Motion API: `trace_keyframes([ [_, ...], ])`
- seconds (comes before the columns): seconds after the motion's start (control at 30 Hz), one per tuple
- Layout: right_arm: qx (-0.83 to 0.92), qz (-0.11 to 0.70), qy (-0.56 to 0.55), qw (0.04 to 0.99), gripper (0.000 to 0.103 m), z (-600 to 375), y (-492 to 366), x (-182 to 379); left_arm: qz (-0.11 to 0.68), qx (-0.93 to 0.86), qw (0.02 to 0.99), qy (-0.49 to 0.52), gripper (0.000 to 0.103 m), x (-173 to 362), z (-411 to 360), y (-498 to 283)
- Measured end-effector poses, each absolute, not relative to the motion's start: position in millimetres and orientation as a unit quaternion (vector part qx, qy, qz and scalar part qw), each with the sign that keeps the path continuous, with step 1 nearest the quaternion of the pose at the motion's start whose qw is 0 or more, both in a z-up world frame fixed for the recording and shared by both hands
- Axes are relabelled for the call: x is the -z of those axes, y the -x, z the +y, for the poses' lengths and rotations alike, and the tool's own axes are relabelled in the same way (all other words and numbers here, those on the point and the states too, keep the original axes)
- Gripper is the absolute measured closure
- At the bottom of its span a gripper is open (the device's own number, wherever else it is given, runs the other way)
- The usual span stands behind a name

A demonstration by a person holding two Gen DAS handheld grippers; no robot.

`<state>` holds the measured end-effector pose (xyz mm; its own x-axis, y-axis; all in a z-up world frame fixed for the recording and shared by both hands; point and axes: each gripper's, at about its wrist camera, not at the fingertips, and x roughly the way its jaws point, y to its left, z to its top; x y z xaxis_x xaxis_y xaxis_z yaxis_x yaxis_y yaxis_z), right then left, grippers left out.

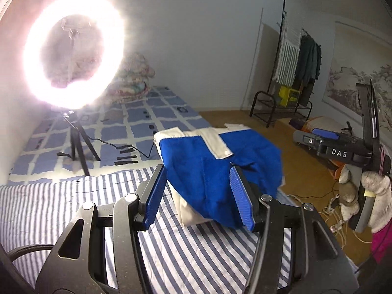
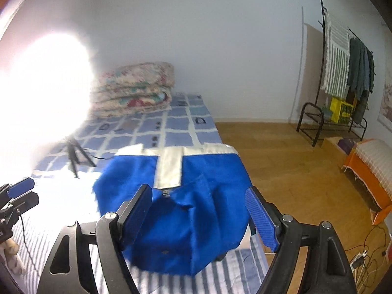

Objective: Fold large clothes
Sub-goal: 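Set the folded bundle down on the bed and open both tools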

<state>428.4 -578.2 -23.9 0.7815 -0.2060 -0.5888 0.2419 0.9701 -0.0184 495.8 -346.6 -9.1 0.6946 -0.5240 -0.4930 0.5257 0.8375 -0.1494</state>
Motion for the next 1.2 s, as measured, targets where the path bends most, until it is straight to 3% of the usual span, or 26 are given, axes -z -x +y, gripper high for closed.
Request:
trace_keyframes([
  [0.3, 0.095, 0.276, -0.019, 0.956, 0.022, -510.8, -343.5, -45.1, 0.228, 0.283, 0.932, -0.009, 0.047, -60.1, -298.5, -396.8],
  [0.6, 0.087, 0.265, -0.002, 0.960, 0.022, -449.5, -250.5, -79.1, 0.213, 0.273, 0.938, -0.010, 0.047, -93.1, -256.5, -294.6],
  [1.1, 0.080, 0.258, -0.028, 0.963, 0.022, -400.5, -121.0, -50.6, 0.219, 0.242, 0.945, -0.028, 0.047, -78.0, -214.4, -168.1],
  [1.2, 0.081, 0.263, -0.038, 0.961, 0.021, -401.1, -111.0, -37.9, 0.221, 0.237, 0.946, -0.021, 0.033, -67.4, -210.4, -156.4],
])
